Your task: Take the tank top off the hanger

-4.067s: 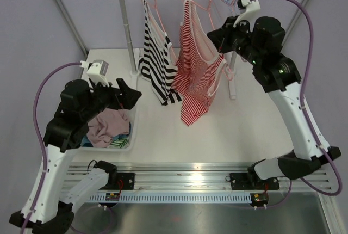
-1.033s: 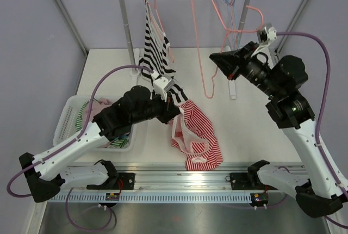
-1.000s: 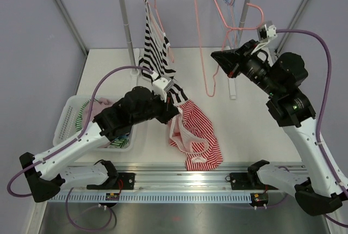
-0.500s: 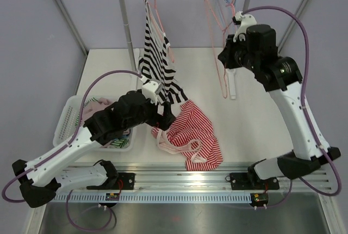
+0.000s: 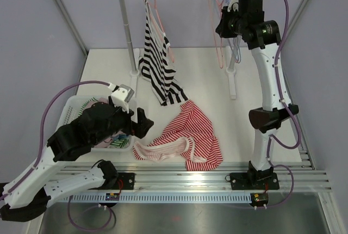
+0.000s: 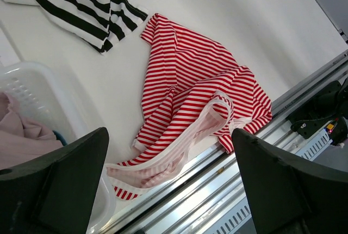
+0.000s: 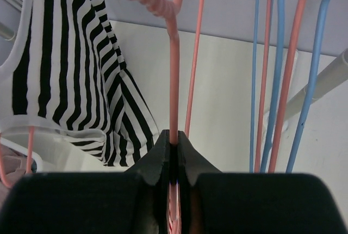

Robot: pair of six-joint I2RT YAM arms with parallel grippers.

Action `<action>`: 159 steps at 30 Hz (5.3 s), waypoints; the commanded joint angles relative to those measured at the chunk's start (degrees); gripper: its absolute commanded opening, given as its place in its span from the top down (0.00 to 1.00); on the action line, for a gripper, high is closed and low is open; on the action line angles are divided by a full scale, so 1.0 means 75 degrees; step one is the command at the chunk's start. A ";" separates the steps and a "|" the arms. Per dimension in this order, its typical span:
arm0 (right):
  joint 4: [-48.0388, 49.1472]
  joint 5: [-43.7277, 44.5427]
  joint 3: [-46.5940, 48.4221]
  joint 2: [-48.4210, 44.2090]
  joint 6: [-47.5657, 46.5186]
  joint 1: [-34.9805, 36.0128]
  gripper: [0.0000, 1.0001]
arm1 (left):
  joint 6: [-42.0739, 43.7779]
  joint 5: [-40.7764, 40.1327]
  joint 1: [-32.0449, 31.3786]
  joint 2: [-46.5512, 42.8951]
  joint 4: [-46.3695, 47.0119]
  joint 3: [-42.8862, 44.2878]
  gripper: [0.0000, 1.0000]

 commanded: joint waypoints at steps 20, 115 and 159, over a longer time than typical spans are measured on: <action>0.1945 -0.0218 0.0965 0.1469 -0.0007 -0.0426 1.00 | 0.0206 -0.0217 -0.0010 -0.0443 0.0018 -0.1141 0.01; 0.4006 -0.3370 -1.1960 -1.0754 0.1235 -0.0402 0.01 | -0.2619 -0.5409 -0.1104 0.2206 -0.1515 0.1002 1.00; 0.5166 -0.4074 -1.2031 -1.0169 0.1680 -0.0414 0.01 | -0.1634 0.1716 1.1170 0.3531 0.0453 -0.1236 0.01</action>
